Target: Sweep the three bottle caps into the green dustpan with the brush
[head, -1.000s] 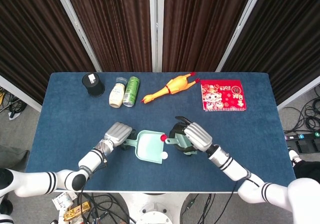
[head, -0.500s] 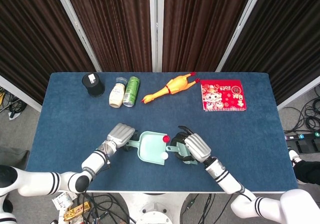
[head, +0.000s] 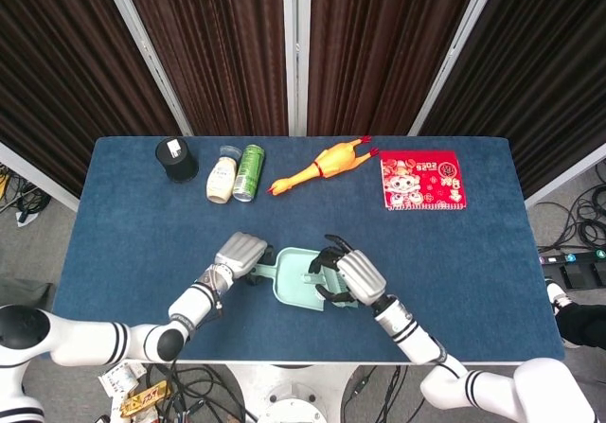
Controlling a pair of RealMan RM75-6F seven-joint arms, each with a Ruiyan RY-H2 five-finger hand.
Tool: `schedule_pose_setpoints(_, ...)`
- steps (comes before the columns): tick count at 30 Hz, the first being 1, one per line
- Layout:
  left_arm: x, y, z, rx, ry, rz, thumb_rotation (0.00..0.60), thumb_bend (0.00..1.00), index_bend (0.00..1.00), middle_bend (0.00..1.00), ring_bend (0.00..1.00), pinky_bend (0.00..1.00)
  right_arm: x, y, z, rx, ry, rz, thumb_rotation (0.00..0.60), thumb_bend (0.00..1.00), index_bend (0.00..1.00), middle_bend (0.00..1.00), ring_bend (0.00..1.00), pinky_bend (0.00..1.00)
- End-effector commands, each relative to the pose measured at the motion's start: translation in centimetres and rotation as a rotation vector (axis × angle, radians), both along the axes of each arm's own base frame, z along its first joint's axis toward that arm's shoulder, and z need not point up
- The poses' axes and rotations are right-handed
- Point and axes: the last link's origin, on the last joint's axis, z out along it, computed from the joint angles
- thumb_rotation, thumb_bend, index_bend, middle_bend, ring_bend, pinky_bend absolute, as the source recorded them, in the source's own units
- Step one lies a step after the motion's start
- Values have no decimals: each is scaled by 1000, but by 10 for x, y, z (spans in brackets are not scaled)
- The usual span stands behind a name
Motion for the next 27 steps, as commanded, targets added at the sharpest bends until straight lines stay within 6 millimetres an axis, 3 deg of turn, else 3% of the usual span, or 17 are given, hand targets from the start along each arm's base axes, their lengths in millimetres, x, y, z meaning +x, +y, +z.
schedule_pose_setpoints(1,5,0,-3,-10,-12,6,600,378,566,552,394,361,5,-3,-4,1,-19,-2,600,628,804,710,328,98)
schedule_pose_setpoints(20,18,3,-12,-18,-46,46,600,377,566,552,394,364,36,-8,-19,6,-159,6,600,628,806,712,328,96)
schedule_pose_setpoints(27,13,4,-9,-1,-30,57,600,373,549,536,394,366,37,-9,-9,-9,-196,17,600,628,806,712,328,96)
